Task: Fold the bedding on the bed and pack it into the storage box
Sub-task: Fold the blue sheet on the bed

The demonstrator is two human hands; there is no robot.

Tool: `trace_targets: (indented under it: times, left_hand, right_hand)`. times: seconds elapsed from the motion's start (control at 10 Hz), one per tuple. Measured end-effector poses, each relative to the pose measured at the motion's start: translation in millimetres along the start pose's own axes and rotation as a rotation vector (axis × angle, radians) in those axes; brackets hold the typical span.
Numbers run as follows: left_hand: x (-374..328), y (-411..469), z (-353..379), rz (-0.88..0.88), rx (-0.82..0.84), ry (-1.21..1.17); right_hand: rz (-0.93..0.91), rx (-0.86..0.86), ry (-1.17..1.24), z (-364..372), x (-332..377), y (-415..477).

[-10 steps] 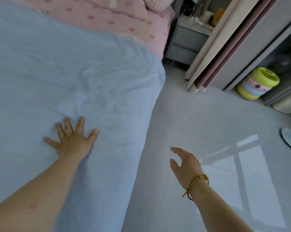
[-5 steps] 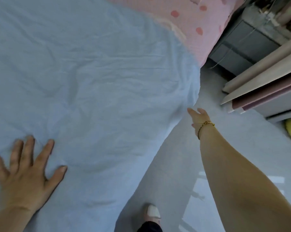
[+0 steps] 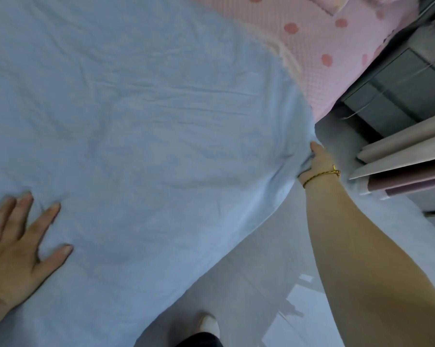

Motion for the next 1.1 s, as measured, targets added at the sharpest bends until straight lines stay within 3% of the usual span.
trace_targets:
  times: [0.1, 0.2, 0.3, 0.4, 0.5, 0.6, 0.7, 0.8, 1.0, 1.1]
  left_hand:
    - [-54, -16, -41, 0.055, -0.158, 0.004]
    - [-54, -21, -35, 0.029, -0.115, -0.092]
    - [-63, -36, -60, 0.032, -0.209, -0.473]
    - [-67, -68, -81, -0.251, -0.171, -0.925]
    - [-75, -99, -103, -0.33, -0.237, -1.238]
    - [-74, -112, -96, -0.413, -0.167, -1.322]
    - [-82, -108, -90, -0.492, -0.163, -1.253]
    - [-76, -92, -94, -0.573, -0.239, -1.115]
    - [-70, -69, -101, -0.532, -0.224, -0.872]
    - [-55, -79, -103, -0.539, -0.236, -0.893]
  right_hand:
    - [-0.356, -0.081, -0.077, 4, 47, -46]
    - [-0.856, -0.068, -0.399, 27, 76, -122]
    - [-1.425, 0.13, -0.62, 69, 65, -224]
    - [-1.593, 0.391, -0.701, 100, 13, -292]
    - [-1.693, 0.595, -0.818, 126, -58, -343]
    - [-1.747, 0.742, -1.009, 145, -118, -375]
    - [-1.699, 0.725, -1.086, 152, -138, -382]
    - [-1.693, 0.594, -1.118, 148, -143, -385]
    - [-1.757, 0.566, -1.216, 138, -157, -405]
    - [-1.702, 0.463, -1.267, 138, -156, -407]
Point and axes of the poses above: each hand's wrist, its own y-axis towards the middle knuckle, its own z-axis out of the palm, x = y × z, the point moved 8 cm from there along y, towards the middle knuckle, and after that the axes turned 11 degrees about -y, right-handed, at the moved point
